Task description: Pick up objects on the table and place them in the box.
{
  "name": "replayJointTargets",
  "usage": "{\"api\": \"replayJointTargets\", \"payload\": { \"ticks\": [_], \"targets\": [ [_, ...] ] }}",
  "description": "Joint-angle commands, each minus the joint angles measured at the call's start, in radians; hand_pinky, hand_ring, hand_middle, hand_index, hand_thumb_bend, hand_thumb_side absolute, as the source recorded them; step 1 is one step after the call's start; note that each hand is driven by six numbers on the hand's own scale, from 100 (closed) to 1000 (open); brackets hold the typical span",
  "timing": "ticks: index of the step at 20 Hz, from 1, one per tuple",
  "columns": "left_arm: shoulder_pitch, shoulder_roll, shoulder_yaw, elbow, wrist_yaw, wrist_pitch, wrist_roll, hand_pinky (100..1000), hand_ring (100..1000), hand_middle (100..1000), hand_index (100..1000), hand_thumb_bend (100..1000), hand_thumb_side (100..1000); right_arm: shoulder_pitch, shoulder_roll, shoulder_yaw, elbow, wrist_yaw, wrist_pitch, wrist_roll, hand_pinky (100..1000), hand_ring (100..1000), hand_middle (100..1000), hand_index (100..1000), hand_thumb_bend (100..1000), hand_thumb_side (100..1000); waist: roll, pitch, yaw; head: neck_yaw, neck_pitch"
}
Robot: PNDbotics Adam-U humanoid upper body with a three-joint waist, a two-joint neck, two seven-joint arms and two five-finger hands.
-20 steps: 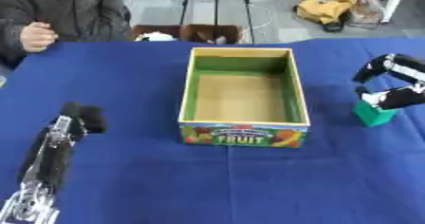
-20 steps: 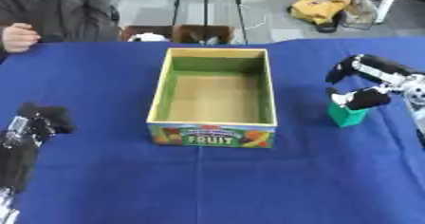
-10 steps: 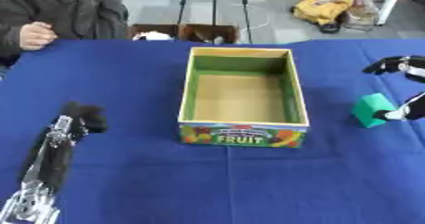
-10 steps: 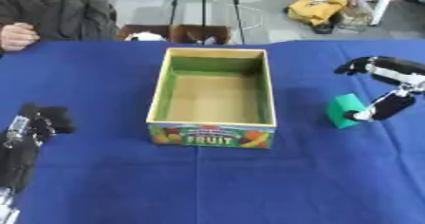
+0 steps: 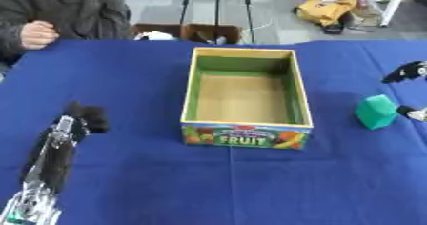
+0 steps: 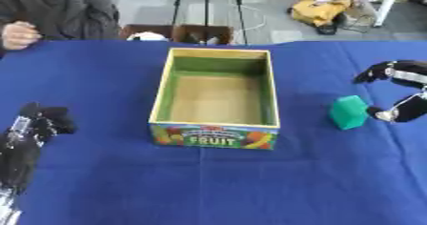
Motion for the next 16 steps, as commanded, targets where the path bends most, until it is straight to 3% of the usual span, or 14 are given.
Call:
{"api": "replayJointTargets", "payload": {
  "ticks": [1,16],
  "targets": [
    [-0.009,0.019,0.005,-0.014,0.0,-0.002,0.001,687,598,562,719,397,1000,-0.017,-0.013,-0.002,0.012,0.024,-0.002,-0.013,909,880,818,869,174,100,0.001,-0.012,0.003,-0.005,-0.01],
    [-0.009,0.016,0.004,-0.015,0.0,-0.002,0.0,687,598,562,719,397,1000,-0.02,0.021,0.021,0.051,0.061,-0.034,-0.017,908,878,814,868,190,100,0.005,-0.011,0.008,-0.012,-0.009]
  ]
}}
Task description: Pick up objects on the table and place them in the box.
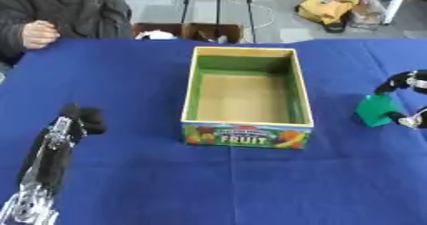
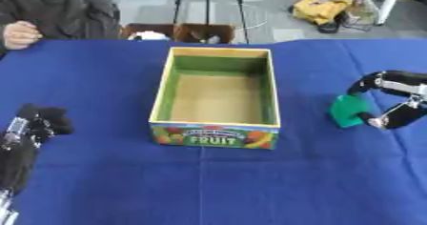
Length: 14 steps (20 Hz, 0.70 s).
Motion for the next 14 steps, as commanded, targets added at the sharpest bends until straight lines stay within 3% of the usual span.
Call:
{"api": "replayJointTargets", "payload": {
  "ticks": [1,4,5,6,8,14],
  "targets": [
    [-0.009,0.016,0.004,-0.015,0.001,-0.002,0.0,687,598,562,719,397,1000,-0.012,-0.012,0.006,0.003,0.014,-0.009,0.004,908,878,820,873,198,100,0.0,-0.016,0.002,-0.004,-0.009],
    [-0.008,0.016,0.004,-0.015,0.001,-0.002,0.0,687,597,562,719,397,1000,-0.012,-0.008,0.01,0.007,0.018,-0.013,0.008,912,883,850,899,264,100,0.001,-0.016,0.003,-0.005,-0.009],
    [-0.008,0.016,0.004,-0.015,0.001,-0.002,0.0,687,597,562,719,397,1000,-0.012,-0.007,0.01,0.007,0.018,-0.015,0.009,915,887,871,915,347,100,0.001,-0.016,0.003,-0.005,-0.009],
    [-0.008,0.016,0.004,-0.015,0.001,-0.002,0.0,687,597,562,719,397,1000,-0.012,-0.007,0.01,0.007,0.018,-0.018,0.009,917,890,884,923,369,101,0.002,-0.016,0.003,-0.005,-0.009],
    [-0.008,0.016,0.004,-0.015,0.001,-0.002,0.001,687,597,562,719,397,1000,-0.014,-0.007,0.008,0.002,0.016,-0.025,0.003,920,896,911,946,398,183,0.002,-0.016,0.003,-0.005,-0.008],
    [-0.007,0.016,0.004,-0.015,0.001,-0.002,0.0,687,597,562,719,398,1000,-0.019,-0.012,0.004,-0.01,0.015,-0.033,-0.013,922,898,919,965,443,208,0.001,-0.016,0.002,-0.006,-0.007]
  ]
}}
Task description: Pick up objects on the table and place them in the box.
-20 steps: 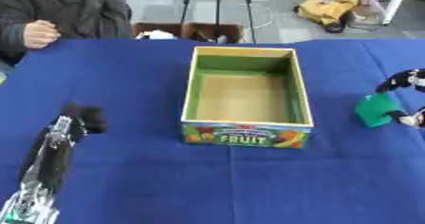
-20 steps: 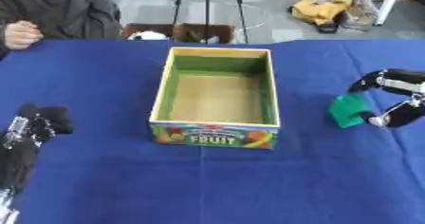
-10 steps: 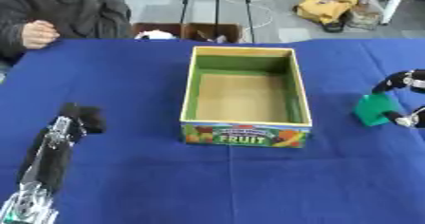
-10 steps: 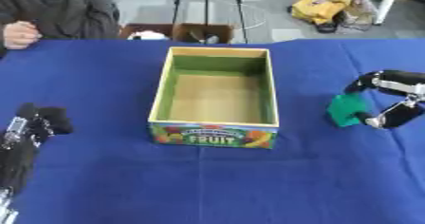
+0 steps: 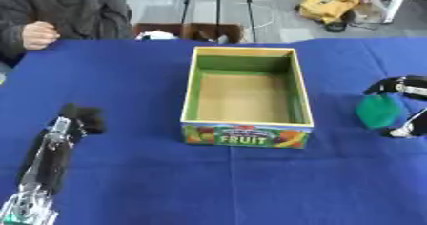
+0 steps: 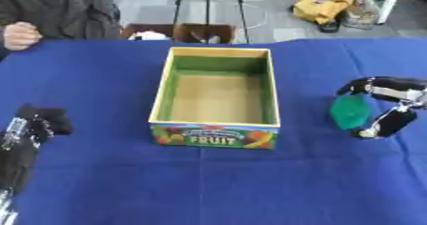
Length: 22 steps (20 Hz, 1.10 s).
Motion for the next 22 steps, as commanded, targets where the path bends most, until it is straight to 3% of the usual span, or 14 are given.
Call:
{"api": "replayJointTargets", "payload": {
  "ticks": [1,7,16,22],
  "targets": [
    [-0.007,0.016,0.004,-0.015,0.001,-0.002,0.0,687,597,562,719,398,1000,-0.02,-0.029,-0.011,-0.021,0.005,-0.003,-0.007,922,897,918,964,442,208,-0.003,-0.016,0.001,-0.003,-0.007],
    [-0.006,0.016,0.004,-0.015,0.001,-0.002,-0.001,687,597,562,719,398,1000,-0.022,-0.024,-0.009,-0.006,0.014,-0.001,-0.003,921,895,905,957,428,202,-0.001,-0.015,0.005,-0.007,-0.007],
    [-0.007,0.015,0.004,-0.015,0.0,-0.003,-0.002,687,596,562,719,399,1000,-0.024,-0.022,-0.014,0.025,0.052,0.009,-0.005,915,890,865,923,246,105,-0.001,-0.009,0.008,-0.012,-0.007],
    [-0.007,0.015,0.004,-0.015,0.0,-0.003,-0.002,687,596,562,719,400,1000,-0.021,-0.018,-0.017,0.045,0.073,0.014,-0.018,904,875,813,891,126,100,-0.001,-0.009,0.009,-0.015,-0.006]
  ]
}}
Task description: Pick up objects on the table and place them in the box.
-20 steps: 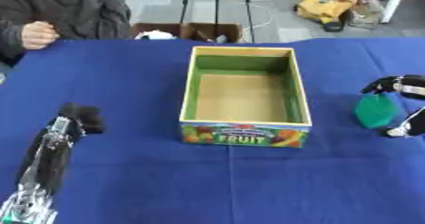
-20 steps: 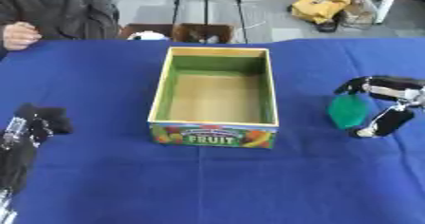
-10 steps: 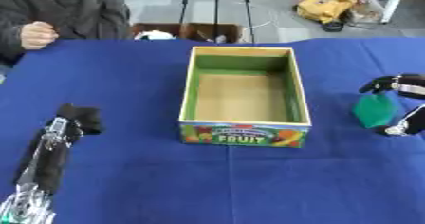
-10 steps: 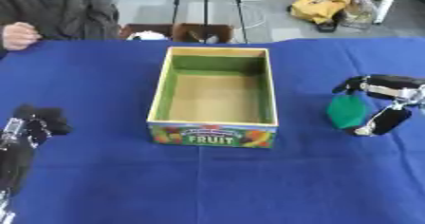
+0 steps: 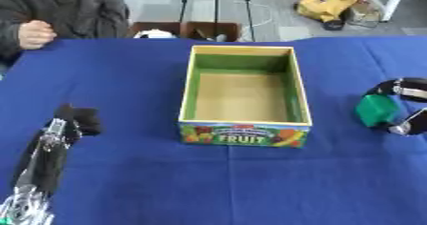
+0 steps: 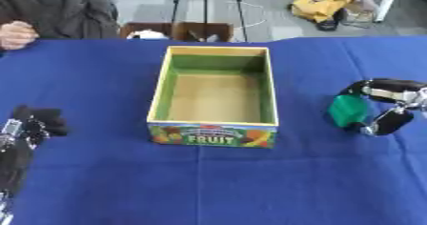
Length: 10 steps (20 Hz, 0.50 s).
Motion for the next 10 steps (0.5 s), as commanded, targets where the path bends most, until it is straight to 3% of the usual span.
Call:
{"api": "replayJointTargets", "payload": {
  "ticks": [1,3,6,10],
  "targets": [
    [-0.007,0.015,0.005,-0.015,0.0,-0.003,-0.002,687,596,562,719,400,1000,-0.015,-0.018,-0.01,0.006,0.02,0.003,-0.012,902,872,805,886,114,100,-0.001,-0.015,0.002,-0.002,-0.006],
    [-0.007,0.015,0.005,-0.015,0.0,-0.003,-0.002,687,596,562,719,400,1000,-0.015,-0.016,-0.011,0.009,0.026,0.005,-0.021,887,853,744,850,100,100,-0.001,-0.015,0.002,-0.003,-0.005],
    [-0.006,0.015,0.005,-0.015,0.0,-0.003,-0.001,687,596,562,718,400,1000,-0.015,-0.014,-0.013,0.009,0.027,0.004,-0.048,817,764,513,666,100,100,-0.001,-0.016,0.002,-0.003,-0.005],
    [-0.006,0.015,0.005,-0.015,0.0,-0.003,-0.001,687,596,562,718,400,1000,-0.013,-0.014,-0.011,0.011,0.028,0.002,-0.079,817,764,513,666,100,100,-0.001,-0.017,0.001,-0.003,-0.005]
  ]
}}
